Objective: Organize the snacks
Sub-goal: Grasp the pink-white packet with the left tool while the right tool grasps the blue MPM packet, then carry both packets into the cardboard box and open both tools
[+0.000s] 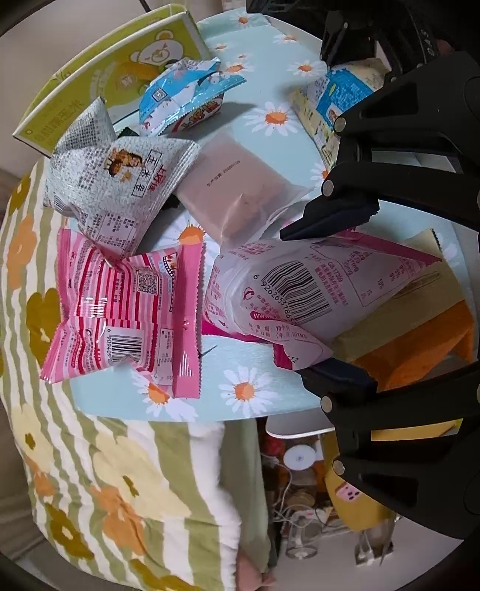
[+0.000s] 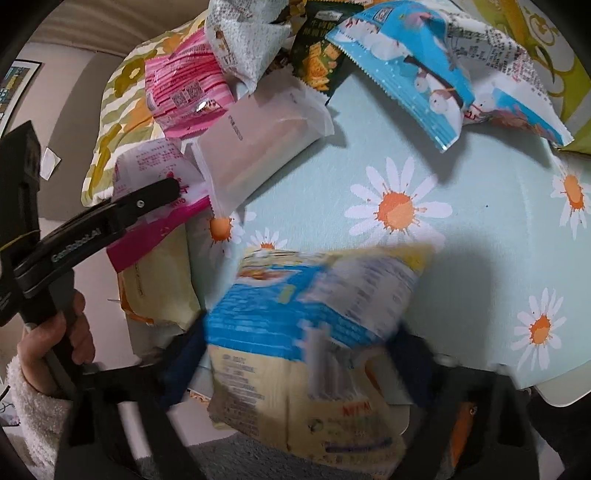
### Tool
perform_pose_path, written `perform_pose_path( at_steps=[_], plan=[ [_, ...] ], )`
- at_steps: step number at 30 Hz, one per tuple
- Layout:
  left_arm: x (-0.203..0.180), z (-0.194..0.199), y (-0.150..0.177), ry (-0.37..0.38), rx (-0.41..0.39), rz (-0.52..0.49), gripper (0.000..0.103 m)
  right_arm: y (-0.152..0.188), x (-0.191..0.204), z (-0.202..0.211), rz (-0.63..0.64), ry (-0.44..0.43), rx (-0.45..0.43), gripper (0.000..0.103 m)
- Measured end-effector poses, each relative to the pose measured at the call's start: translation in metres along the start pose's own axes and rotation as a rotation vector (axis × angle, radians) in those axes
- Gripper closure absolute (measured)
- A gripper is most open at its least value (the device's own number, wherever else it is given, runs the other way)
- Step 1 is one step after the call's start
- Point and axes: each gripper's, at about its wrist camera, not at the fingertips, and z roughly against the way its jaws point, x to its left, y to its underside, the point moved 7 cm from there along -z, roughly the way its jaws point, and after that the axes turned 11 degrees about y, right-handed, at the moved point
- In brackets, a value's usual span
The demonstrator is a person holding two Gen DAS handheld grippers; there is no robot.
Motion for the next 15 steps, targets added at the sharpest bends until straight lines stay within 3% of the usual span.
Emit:
perform_pose_path(
  at_steps=[8,15],
  plan=[
    [-0.009,0.024,0.002,-0.003,-0.046,0.006,0.049,-0.006,0.002,0.016,0.009,-0.025,-0.05,0.039],
    [-0.028,0.062,-0.007,0.015,-0.121,-0.01,0.049,-0.02,0.002,0.068,0.049,-0.021,-0.203,0.04]
  ],
)
